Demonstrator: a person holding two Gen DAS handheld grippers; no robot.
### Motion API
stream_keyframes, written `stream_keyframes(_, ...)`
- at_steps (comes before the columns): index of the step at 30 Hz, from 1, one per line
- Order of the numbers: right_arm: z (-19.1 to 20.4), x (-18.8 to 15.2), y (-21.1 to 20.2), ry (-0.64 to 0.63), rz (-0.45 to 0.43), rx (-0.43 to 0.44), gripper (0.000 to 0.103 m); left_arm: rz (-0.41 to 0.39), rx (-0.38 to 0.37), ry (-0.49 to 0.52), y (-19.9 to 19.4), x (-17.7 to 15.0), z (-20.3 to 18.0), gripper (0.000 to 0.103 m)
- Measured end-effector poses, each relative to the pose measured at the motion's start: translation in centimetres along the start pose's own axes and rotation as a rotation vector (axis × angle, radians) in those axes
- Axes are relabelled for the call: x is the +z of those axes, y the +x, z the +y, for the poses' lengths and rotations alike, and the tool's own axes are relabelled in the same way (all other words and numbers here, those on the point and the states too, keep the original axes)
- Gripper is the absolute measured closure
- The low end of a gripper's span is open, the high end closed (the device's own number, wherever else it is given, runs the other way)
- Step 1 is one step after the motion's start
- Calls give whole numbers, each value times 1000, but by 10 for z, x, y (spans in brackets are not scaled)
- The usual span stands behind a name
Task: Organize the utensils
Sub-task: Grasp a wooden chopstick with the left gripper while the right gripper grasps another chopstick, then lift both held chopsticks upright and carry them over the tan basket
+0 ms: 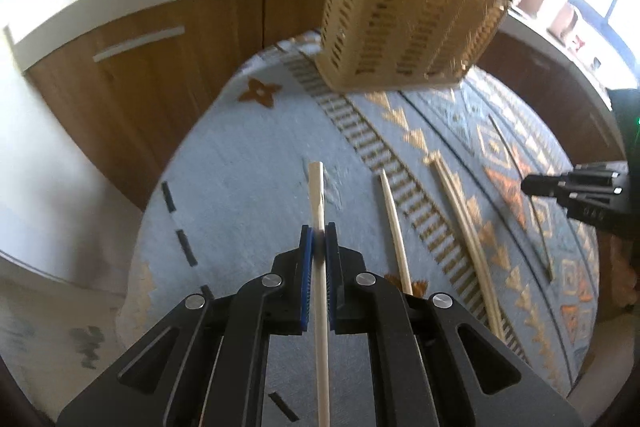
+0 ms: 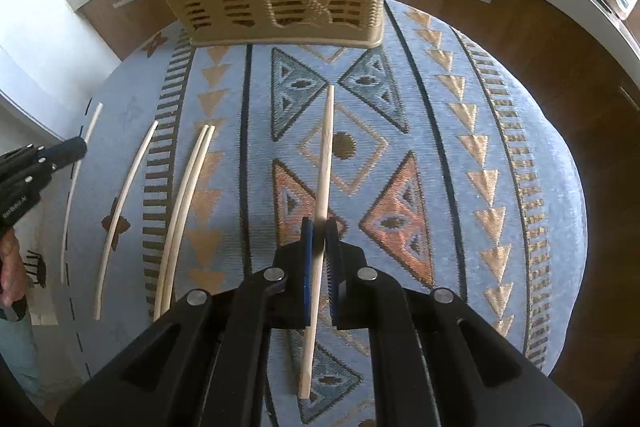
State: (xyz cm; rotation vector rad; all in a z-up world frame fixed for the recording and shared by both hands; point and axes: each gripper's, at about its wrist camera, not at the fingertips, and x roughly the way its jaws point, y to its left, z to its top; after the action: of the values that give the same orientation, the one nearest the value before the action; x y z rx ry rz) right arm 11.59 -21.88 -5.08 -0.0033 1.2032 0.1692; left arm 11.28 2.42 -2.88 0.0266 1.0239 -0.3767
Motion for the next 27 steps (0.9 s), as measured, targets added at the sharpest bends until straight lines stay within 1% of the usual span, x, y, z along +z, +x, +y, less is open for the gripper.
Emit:
stream_keyframes(3,-6,-3,-5,8,-11,17,98,-45,-18,-25,-8,3,5,99)
stream_keyframes(6,-12,-9,-15,1,-46,49,98,-87,-36,-38,-18,3,3,99)
stream_keyframes(8,-13,-14,-21,-7,-71,65,98,-97,-59,-34,-21,2,4,99)
stream_keyframes(11,-13,-28,-40,-11,-156,85,98,-143,-77,-23,-30,-2,2,99)
stream_keyframes(16,-15,-44,-61,-1,-249,168,98,-198,-110,-21,-39,-2,-4,99)
stream_keyframes(19,-23,-58,-77,21,-338,271,98,-209,-134,-15,-41,-2,-8,99)
stream_keyframes(22,-23,-69,-90,27,-424,327,98,-222,-139,-10,-44,-2,-13,99)
stream_keyframes(24,-25,-75,-100,35,-480,378,98,-246,-141,-2,-50,-2,-17,99)
stream_keyframes(27,-31,-79,-114,53,-540,412,98,-304,-148,-1,-63,0,-22,99)
